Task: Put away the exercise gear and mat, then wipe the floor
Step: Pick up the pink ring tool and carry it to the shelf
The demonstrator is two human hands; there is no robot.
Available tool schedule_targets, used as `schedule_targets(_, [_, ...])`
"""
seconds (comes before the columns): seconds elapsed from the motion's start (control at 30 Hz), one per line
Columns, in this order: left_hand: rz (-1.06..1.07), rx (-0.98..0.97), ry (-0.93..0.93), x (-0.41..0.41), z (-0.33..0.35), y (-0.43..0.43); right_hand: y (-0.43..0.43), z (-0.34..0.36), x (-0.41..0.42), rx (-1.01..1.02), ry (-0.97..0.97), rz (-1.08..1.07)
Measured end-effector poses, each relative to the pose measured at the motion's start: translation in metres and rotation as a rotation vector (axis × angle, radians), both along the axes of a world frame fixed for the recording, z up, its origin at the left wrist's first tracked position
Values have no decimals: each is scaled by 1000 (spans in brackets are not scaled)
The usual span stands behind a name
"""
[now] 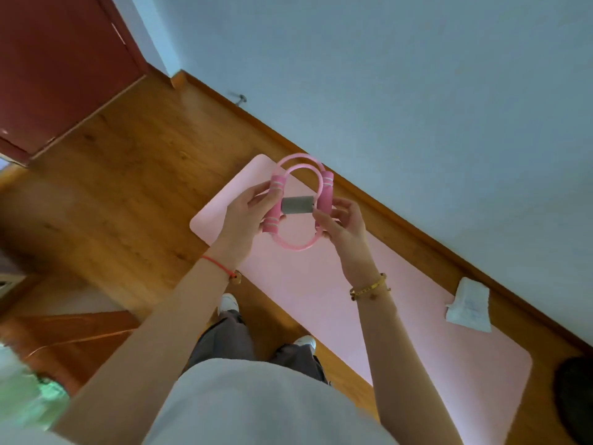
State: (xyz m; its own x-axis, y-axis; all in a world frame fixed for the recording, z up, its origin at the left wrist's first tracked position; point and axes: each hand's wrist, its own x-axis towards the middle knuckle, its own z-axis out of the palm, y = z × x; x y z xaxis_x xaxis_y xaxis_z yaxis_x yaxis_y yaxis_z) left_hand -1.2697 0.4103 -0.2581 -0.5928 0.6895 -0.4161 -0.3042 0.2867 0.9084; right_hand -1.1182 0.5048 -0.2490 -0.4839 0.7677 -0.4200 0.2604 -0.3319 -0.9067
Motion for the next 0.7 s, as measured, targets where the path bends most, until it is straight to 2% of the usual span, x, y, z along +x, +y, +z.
schedule_targets(0.3, [303,-16,55,-118,49,-89,-57,49,-139,52,0,271])
schedule_targets(0.7, [513,-33,173,-337,78,-198,-142,72,-388,31,53,486])
